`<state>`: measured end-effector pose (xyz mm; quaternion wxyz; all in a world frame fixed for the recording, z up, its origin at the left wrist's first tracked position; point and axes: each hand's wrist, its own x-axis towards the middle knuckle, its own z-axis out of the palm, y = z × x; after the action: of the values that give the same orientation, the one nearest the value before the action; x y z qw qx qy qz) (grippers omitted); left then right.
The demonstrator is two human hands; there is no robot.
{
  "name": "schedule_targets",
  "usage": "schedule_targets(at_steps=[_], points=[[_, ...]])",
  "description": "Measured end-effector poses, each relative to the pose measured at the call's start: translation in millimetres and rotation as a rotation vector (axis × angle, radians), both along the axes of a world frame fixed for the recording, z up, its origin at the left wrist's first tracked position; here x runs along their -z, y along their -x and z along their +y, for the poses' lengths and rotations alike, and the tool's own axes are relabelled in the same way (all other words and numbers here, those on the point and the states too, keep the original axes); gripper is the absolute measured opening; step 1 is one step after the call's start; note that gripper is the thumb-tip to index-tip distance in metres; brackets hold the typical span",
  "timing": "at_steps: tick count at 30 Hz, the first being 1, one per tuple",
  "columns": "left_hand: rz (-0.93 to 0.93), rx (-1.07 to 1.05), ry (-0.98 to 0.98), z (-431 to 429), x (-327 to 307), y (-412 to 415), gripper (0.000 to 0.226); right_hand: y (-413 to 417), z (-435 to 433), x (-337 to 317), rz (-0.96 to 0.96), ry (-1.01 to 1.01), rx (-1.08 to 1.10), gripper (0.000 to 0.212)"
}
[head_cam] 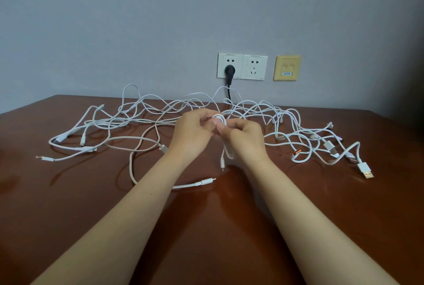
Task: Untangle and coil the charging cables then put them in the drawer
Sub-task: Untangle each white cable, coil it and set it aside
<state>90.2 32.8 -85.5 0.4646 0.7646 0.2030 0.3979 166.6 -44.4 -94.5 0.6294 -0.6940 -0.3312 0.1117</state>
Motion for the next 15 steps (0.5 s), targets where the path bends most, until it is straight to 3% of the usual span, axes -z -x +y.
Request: schedule_targets(at_steps=[7,12,15], points=[[0.038,0.111,0.041,1,0,-3,0.032,-1,-3,-5,0.377,-0.107,-0.02,0.022],[-0.047,0.109,0.192,-2,-3,-1,0.02,-1,-7,-8,0.311,-0.112,-0.103,0.014],[-0.05,0.053,0.18,0,-2,0,0.019,-1,-11,-12,0.306,-0.104,-0.212,0.009]])
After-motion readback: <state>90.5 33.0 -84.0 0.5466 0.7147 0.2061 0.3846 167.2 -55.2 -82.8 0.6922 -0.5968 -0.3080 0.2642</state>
